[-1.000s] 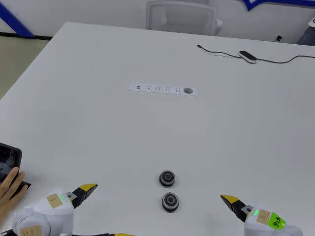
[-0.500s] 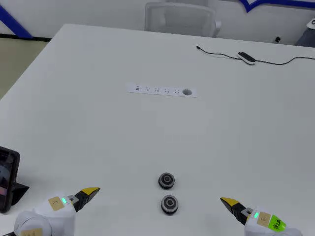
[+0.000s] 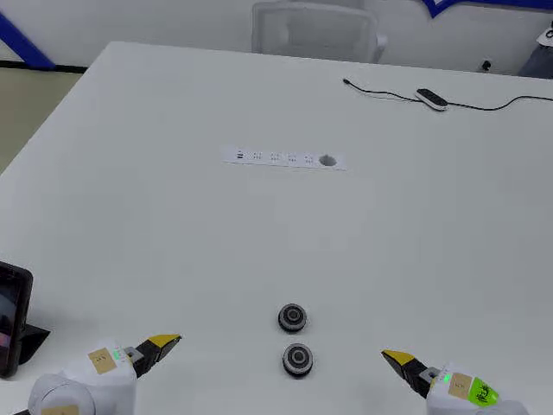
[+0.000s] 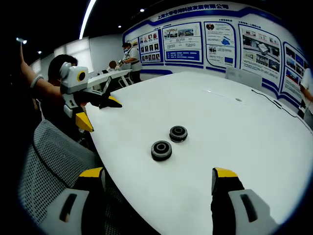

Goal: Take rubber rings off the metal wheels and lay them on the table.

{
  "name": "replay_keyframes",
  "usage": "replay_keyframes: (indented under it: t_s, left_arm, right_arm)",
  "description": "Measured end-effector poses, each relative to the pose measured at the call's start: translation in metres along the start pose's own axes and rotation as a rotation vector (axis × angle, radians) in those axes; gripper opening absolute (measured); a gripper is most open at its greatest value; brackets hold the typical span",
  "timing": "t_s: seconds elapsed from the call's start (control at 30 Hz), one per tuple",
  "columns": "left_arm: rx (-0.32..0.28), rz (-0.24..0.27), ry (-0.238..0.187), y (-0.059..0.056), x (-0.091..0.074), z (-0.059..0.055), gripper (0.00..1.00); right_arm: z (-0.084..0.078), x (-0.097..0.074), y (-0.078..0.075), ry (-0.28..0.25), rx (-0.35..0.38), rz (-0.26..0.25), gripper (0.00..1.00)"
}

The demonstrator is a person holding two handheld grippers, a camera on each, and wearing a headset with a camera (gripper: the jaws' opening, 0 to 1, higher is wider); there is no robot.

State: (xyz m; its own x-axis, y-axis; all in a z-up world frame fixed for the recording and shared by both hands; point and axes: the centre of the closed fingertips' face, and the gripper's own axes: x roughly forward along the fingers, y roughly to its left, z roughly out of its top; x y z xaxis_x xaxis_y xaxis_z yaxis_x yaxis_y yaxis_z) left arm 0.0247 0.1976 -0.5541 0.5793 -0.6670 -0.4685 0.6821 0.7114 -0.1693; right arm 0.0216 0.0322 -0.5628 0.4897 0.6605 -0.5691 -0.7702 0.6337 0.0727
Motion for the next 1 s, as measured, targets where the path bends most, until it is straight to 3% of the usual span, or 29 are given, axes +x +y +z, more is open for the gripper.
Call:
replay_keyframes:
  t_s: [1.0]
  left_arm:
    - [0.067, -0.075, 0.046, -0.013, 0.039, 0.014, 0.69]
  right_arm:
    - [-0.001, 0.017, 0.004, -0.002, 0.039, 0.034, 0.89]
